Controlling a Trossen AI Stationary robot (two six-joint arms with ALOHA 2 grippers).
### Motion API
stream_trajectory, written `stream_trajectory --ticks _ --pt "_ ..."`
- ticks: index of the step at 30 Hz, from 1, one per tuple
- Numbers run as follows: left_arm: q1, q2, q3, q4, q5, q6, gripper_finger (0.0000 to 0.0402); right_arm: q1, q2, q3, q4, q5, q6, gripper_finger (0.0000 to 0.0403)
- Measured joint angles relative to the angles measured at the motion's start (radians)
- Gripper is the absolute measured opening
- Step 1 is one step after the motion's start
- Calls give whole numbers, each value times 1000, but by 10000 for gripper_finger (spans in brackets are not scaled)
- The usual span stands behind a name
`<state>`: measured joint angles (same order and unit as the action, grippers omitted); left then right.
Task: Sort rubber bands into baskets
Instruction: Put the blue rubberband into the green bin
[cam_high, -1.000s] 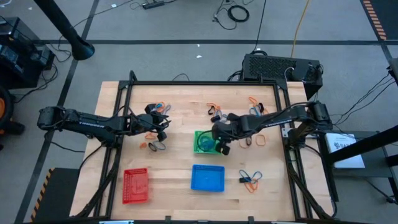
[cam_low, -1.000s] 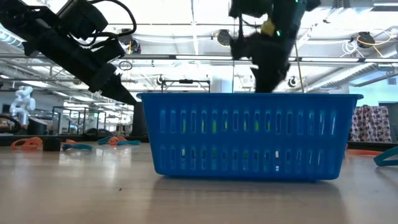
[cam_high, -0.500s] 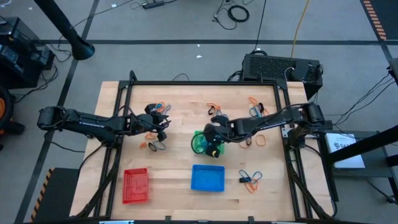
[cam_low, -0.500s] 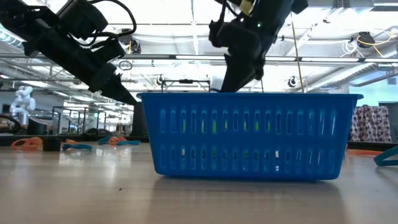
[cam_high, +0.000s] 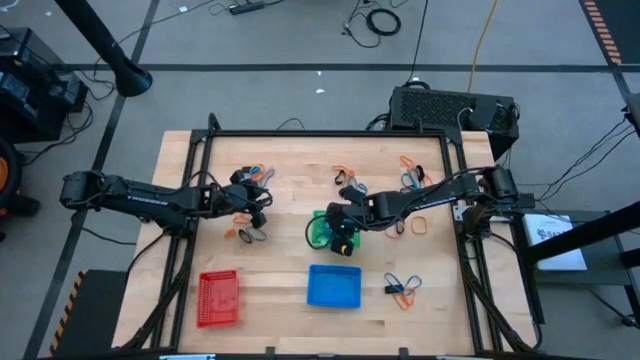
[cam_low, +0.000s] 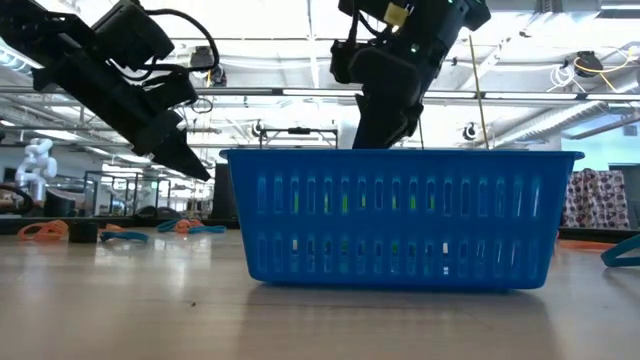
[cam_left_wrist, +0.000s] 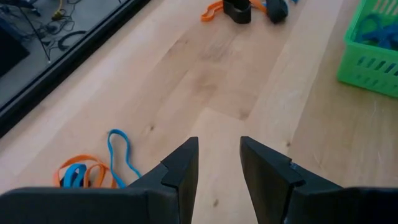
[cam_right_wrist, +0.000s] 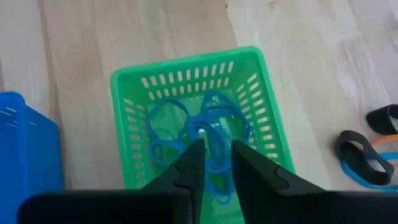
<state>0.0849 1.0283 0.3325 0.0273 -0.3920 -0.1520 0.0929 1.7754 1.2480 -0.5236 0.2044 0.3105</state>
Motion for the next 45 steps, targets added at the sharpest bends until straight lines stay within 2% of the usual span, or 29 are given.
stream_trajectory --ticks 5,10,12,17,20,25,28,32,35,38,45 --pt "0 0 0 -19 -25 -17 127 0 1 0 -7 4 -61 79" --pt "35 6 0 -1 -200 -101 127 0 1 0 -2 4 -73 73" --pt "80 12 2 29 -215 -98 127 -1 1 0 5 4 -70 73" --pt "241 47 57 24 -106 -85 127 -16 1 1 33 4 -72 73" --pt "339 86 100 -48 -68 -61 127 -21 1 9 34 3 -83 73" --pt "485 205 170 -124 64 -52 127 -20 -1 11 34 -1 -103 73" --pt "543 292 223 -167 97 -53 127 -20 -1 11 34 -1 -113 73" --pt "574 380 289 -235 115 -52 127 -17 -1 11 29 -1 -113 73" --pt "576 416 312 -239 170 -52 127 -16 -1 11 15 -1 -113 73" --pt "576 431 331 -259 211 -48 127 -16 -1 11 4 -1 -114 73" --pt "577 432 341 -309 208 -24 127 -13 -1 11 -20 -1 -90 73"
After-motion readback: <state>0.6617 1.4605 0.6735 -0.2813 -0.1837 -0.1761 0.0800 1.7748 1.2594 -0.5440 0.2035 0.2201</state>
